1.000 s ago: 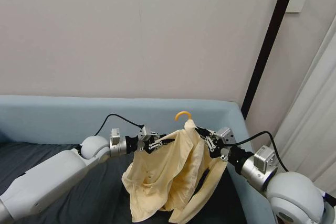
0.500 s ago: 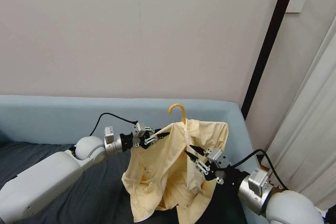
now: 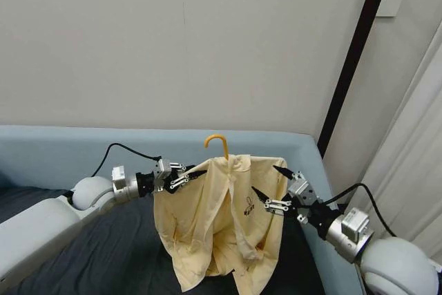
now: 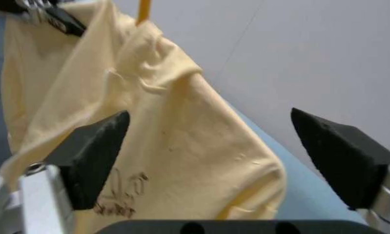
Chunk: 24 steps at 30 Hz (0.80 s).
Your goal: Pick up the clothes from the sofa and hang them on the clothes hanger.
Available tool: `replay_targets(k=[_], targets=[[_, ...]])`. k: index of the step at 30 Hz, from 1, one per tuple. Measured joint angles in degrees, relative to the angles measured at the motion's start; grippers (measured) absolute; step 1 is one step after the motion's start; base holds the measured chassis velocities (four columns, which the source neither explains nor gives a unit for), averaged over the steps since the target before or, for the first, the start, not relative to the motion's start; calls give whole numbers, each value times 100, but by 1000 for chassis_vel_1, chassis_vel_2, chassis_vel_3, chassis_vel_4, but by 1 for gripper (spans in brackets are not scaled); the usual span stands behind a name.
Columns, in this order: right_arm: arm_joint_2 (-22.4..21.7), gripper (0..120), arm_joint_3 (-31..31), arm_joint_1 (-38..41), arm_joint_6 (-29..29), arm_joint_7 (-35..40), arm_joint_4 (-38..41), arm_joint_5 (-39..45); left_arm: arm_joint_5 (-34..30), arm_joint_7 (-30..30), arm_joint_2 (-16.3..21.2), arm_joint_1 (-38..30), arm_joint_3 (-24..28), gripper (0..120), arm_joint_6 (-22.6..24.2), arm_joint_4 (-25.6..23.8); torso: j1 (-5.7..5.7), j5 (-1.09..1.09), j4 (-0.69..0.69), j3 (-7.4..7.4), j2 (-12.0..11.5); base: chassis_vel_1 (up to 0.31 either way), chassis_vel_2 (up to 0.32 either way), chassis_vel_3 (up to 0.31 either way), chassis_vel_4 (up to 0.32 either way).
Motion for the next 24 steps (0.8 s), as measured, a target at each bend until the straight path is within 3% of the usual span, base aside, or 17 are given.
replay_targets(k=[4, 7, 11, 21, 24], targets=[[-365, 100, 23, 220, 175, -551, -330, 243, 58, 169, 5, 35, -2, 7, -158, 30, 0, 0, -3, 0, 0, 0, 0, 0, 0], [-763, 100, -17, 551, 292, -1460, -775, 413, 154, 403, -148, -69, 64, 7, -264, 104, 0, 1, -4, 0, 0, 0, 0, 0, 0], [-955, 100, -107, 788, 203, -2021, -920, 622, 281, 588, -283, -165, 164, 7, -347, 139, 0, 0, -5, 0, 0, 0, 0, 0, 0], [-922, 100, -484, 1096, -66, -2686, -1070, 724, 483, 742, -316, 35, 166, 7, -448, -20, 0, 2, -2, 0, 0, 0, 0, 0, 0], [-922, 93, -540, 1105, -130, -2765, -1039, 748, 484, 720, -321, 59, 162, 7, -449, -68, 0, 1, -2, 0, 0, 0, 0, 0, 0]])
